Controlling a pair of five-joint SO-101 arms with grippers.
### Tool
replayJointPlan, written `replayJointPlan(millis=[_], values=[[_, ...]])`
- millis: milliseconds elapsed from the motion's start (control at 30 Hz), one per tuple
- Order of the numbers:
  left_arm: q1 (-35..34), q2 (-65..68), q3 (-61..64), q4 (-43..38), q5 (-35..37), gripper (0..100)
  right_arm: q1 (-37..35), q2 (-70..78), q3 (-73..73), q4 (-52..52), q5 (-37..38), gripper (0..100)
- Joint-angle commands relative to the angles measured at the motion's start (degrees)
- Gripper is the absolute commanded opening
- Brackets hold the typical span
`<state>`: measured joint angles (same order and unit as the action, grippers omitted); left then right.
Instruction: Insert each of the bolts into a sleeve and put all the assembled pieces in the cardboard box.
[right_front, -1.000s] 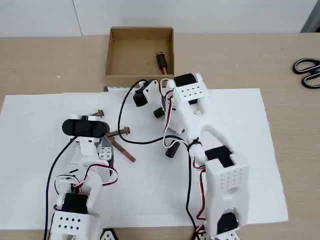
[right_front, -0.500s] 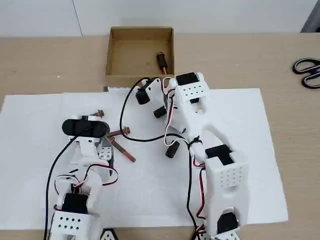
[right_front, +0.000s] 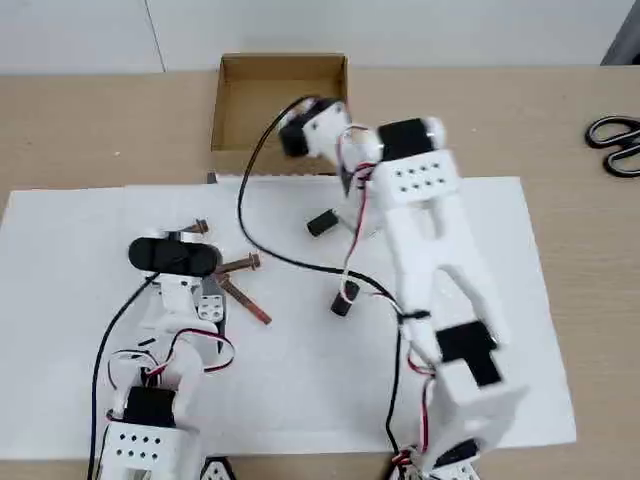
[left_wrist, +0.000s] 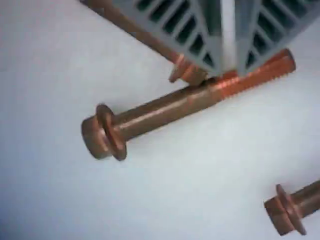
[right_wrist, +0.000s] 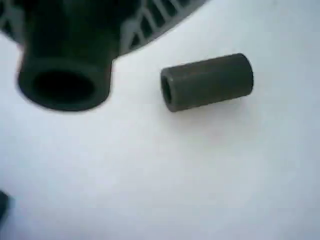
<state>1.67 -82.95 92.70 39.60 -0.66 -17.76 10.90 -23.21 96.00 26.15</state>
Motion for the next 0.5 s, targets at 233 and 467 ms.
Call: replayJointPlan(millis=[233, 467], values=[[-3.52, 0.35, -22.64, 15.56, -9.93, 5, 12.26, -18.77, 14.51, 0.66, -4.48, 0.3], [-3.87, 15.82, -38.46, 24.62, -12.31, 5, 21.85, -24.92, 28.04, 0.66, -4.22, 0.3]])
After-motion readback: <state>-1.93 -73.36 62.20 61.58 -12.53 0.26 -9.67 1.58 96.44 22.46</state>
